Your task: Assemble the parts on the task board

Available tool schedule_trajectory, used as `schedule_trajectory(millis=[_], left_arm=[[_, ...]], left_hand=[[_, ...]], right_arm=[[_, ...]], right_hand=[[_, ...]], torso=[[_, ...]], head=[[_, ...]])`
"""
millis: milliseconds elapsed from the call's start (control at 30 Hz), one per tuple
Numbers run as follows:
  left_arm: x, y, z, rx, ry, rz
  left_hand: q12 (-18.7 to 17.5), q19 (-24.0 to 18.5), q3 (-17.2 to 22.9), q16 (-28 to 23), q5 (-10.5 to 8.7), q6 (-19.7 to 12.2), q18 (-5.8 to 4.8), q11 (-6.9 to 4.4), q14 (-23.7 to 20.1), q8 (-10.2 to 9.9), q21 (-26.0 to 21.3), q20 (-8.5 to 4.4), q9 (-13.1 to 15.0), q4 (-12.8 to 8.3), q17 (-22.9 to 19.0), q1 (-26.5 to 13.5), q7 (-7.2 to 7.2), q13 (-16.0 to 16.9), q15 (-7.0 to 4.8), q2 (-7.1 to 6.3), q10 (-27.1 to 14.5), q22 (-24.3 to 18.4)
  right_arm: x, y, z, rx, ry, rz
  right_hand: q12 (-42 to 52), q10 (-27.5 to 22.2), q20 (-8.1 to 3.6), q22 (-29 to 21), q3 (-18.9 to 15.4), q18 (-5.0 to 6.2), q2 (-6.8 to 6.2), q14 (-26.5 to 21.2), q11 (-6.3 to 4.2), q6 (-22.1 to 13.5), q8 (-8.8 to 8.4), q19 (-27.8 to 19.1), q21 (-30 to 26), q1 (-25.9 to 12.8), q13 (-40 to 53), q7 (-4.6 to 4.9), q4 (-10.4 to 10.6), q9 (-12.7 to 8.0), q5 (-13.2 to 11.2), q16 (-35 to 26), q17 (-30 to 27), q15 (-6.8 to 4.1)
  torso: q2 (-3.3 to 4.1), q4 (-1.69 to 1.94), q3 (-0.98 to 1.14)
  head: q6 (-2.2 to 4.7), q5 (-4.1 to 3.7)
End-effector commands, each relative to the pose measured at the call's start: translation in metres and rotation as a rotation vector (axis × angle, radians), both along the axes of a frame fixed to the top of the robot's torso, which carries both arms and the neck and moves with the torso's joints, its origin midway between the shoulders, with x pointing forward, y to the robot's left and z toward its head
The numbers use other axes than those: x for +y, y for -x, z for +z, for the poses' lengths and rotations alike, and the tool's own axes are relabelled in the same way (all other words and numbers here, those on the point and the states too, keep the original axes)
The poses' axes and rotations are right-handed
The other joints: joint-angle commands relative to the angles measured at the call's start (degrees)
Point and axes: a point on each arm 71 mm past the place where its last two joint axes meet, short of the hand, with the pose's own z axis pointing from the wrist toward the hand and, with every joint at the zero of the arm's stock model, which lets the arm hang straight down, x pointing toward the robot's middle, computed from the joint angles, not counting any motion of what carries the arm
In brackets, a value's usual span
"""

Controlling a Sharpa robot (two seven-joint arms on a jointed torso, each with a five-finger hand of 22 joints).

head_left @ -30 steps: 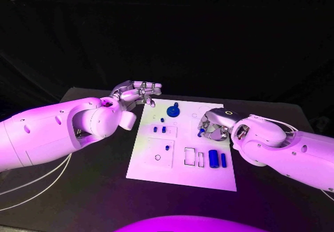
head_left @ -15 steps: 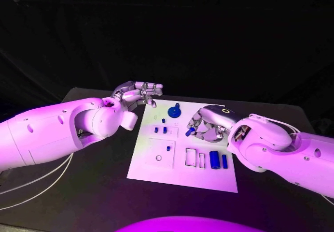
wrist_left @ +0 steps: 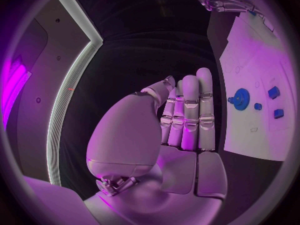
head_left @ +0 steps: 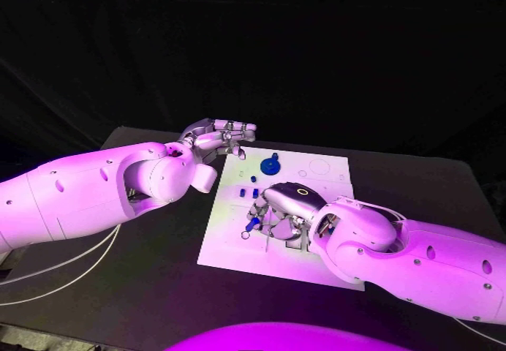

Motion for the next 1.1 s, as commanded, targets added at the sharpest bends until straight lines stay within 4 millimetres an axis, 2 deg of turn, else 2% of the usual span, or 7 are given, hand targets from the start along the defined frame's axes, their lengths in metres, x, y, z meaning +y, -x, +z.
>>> schedule_trajectory(millis=[33,333,567,800,1100], left_arm=[[-0.003,0.001,0.001,-0.005,0.008,-0.022],[-0.004,0.0,0.0,-0.004,0.008,-0.026],[-0.005,0.0,0.0,-0.002,0.009,-0.028],[-0.004,0.0,0.0,-0.001,0.008,-0.027],[-0.004,0.0,0.0,0.0,0.007,-0.027]], left_hand=[[0.2,0.3,-0.2,-0.1,-0.03,-0.4,0.77,0.04,-0.3,0.3,-0.2,0.1,-0.1,-0.1,-0.1,-0.5,0.0,-0.1,-0.09,0.0,-0.2,-0.1],[0.2,0.3,-0.2,-0.1,-0.03,-0.4,0.77,0.04,-0.3,0.3,-0.2,0.1,-0.1,-0.1,-0.1,-0.5,0.0,-0.1,-0.09,0.0,-0.2,-0.1],[0.2,0.3,-0.2,-0.1,-0.03,-0.4,0.77,0.04,-0.3,0.3,-0.2,0.1,-0.1,-0.1,-0.1,-0.5,0.0,-0.1,-0.09,0.0,-0.2,-0.1],[0.2,0.3,-0.2,-0.1,-0.03,-0.4,0.77,0.04,-0.3,0.3,-0.2,0.1,-0.1,-0.1,-0.1,-0.5,0.0,-0.1,-0.09,0.0,-0.2,-0.1],[0.2,0.3,-0.2,-0.1,-0.03,-0.4,0.77,0.05,-0.3,0.3,-0.3,0.1,-0.1,-0.2,-0.1,-0.5,0.01,-0.1,-0.09,-0.01,-0.3,-0.1]], right_arm=[[0.004,0.001,-0.007,-0.017,0.007,0.028],[0.013,0.002,-0.022,0.0,0.014,0.038],[0.014,-0.001,-0.028,-0.012,0.037,0.028],[0.014,-0.003,-0.03,-0.015,0.048,0.026],[0.013,-0.005,-0.033,-0.026,0.086,0.014]], right_hand=[[-0.3,0.3,-0.36,11.0,0.2,-0.3,-0.21,2.1,0.0,0.3,0.16,0.9,-0.3,0.3,0.0,0.13,-0.2,0.8,0.2,0.2,0.0,-0.28],[-0.4,0.3,-0.35,11.0,0.3,-0.29,-0.23,2.1,0.04,0.3,0.11,0.9,-0.3,0.3,0.0,0.17,-0.2,0.8,0.3,0.2,-0.1,-0.27],[-0.4,0.3,-0.35,11.0,0.3,-0.29,-0.23,2.1,0.04,0.3,0.11,0.9,-0.3,0.3,0.0,0.17,-0.2,0.8,0.3,0.2,-0.1,-0.27],[-0.4,0.3,-0.35,11.0,0.3,-0.29,-0.24,2.1,0.05,0.3,0.09,0.8,-0.4,0.3,0.0,0.2,-0.2,0.8,0.4,0.1,-0.1,-0.25],[-0.4,0.3,-0.35,11.0,0.3,-0.29,-0.24,2.1,0.05,0.3,0.09,0.8,-0.4,0.3,0.0,0.2,-0.2,0.8,0.4,0.1,-0.1,-0.25]], torso=[[0.06,-0.05,-0.06],[0.11,-0.05,0.06],[0.02,0.0,0.03],[0.02,-0.11,0.03],[0.0,-0.02,-0.01]], head=[[-0.26,0.47],[-0.63,0.84],[-0.73,0.85],[-0.73,0.95],[-0.8,0.8]])
